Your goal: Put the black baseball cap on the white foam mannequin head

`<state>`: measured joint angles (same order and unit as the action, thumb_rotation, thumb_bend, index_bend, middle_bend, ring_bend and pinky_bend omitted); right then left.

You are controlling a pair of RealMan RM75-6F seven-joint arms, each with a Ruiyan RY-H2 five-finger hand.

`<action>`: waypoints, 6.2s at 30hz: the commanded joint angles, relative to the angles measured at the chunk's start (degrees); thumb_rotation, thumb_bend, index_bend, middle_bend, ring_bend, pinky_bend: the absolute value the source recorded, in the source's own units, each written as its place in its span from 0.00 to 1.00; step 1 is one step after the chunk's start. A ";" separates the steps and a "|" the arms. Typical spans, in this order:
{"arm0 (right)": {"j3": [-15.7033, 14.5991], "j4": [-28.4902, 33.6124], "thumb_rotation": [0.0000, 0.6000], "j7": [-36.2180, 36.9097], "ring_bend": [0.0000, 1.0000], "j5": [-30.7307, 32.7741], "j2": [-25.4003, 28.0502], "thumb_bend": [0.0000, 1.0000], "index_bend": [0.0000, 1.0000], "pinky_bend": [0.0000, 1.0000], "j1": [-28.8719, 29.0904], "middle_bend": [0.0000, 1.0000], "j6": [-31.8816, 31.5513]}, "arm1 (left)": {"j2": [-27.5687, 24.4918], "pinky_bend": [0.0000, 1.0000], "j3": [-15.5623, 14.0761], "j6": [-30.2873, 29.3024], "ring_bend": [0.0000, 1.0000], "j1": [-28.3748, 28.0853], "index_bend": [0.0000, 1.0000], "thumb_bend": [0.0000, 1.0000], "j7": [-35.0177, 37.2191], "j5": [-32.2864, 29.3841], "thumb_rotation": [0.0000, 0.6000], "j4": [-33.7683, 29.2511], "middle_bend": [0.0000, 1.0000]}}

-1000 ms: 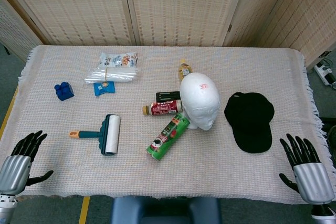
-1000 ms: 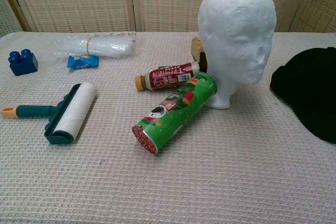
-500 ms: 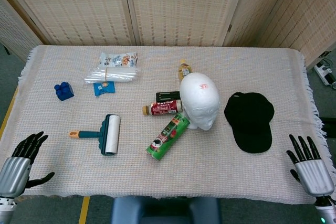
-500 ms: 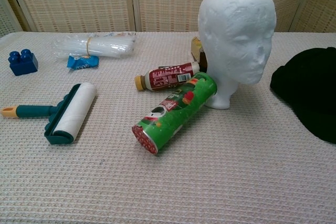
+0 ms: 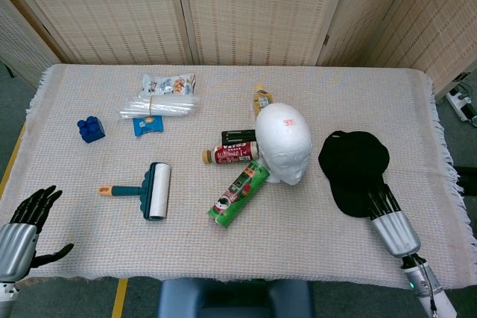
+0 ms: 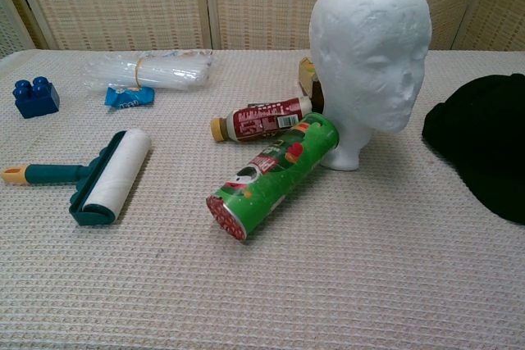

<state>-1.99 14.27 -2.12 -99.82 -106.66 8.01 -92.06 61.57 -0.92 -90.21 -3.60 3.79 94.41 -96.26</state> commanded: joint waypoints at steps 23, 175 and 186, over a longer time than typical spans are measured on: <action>-0.97 -6.23 1.00 1.07 0.00 2.88 -6.49 0.23 0.37 0.00 2.99 0.00 3.81 | 0.88 0.16 1.65 -1.23 0.01 0.30 0.10 0.13 -1.56 -1.36 1.00 1.19 0.10; 8.59 14.65 1.00 1.89 0.00 6.58 -3.27 0.13 0.00 0.00 17.35 0.00 -24.69 | -1.54 0.18 4.05 -0.61 0.01 0.47 0.09 0.13 3.11 -5.17 1.00 0.99 0.09; 2.40 37.01 1.00 -6.24 0.00 2.18 11.49 0.06 0.00 0.00 10.12 0.00 -24.68 | -0.63 0.18 3.88 -0.64 0.01 0.32 0.09 0.13 1.64 -4.62 1.00 1.34 0.09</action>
<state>2.76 44.95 -5.41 -96.03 -100.03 21.15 -116.46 60.87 2.98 -90.81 -3.29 5.53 89.76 -94.99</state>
